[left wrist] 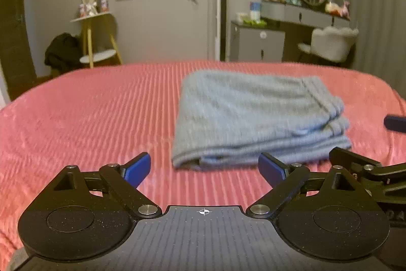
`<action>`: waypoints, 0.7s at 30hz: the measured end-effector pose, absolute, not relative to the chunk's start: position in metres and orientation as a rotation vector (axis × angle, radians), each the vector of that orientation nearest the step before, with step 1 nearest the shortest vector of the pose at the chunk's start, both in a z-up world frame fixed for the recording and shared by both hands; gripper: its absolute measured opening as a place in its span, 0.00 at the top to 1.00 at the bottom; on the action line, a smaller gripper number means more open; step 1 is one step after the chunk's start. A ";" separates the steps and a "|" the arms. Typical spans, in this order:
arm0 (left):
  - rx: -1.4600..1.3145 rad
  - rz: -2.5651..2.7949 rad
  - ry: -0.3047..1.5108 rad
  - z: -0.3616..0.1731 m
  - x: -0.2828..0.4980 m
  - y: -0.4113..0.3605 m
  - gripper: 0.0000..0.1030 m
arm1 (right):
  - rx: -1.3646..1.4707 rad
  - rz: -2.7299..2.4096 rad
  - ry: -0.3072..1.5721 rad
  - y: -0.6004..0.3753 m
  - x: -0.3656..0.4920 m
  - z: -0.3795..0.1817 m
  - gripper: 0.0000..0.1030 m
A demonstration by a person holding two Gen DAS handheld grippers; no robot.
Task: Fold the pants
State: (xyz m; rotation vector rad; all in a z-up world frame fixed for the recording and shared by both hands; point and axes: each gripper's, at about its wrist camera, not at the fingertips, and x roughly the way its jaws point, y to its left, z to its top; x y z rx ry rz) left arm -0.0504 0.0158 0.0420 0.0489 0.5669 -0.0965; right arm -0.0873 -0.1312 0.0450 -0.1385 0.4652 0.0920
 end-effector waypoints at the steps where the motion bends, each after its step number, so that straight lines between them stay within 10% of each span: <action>1: 0.035 -0.101 0.560 0.046 -0.048 0.018 0.06 | -0.117 0.089 0.475 -0.133 -0.084 0.049 0.04; 21: -0.015 -0.054 0.695 -0.011 0.011 0.017 0.06 | -0.012 -0.041 0.570 -0.164 -0.002 0.002 0.04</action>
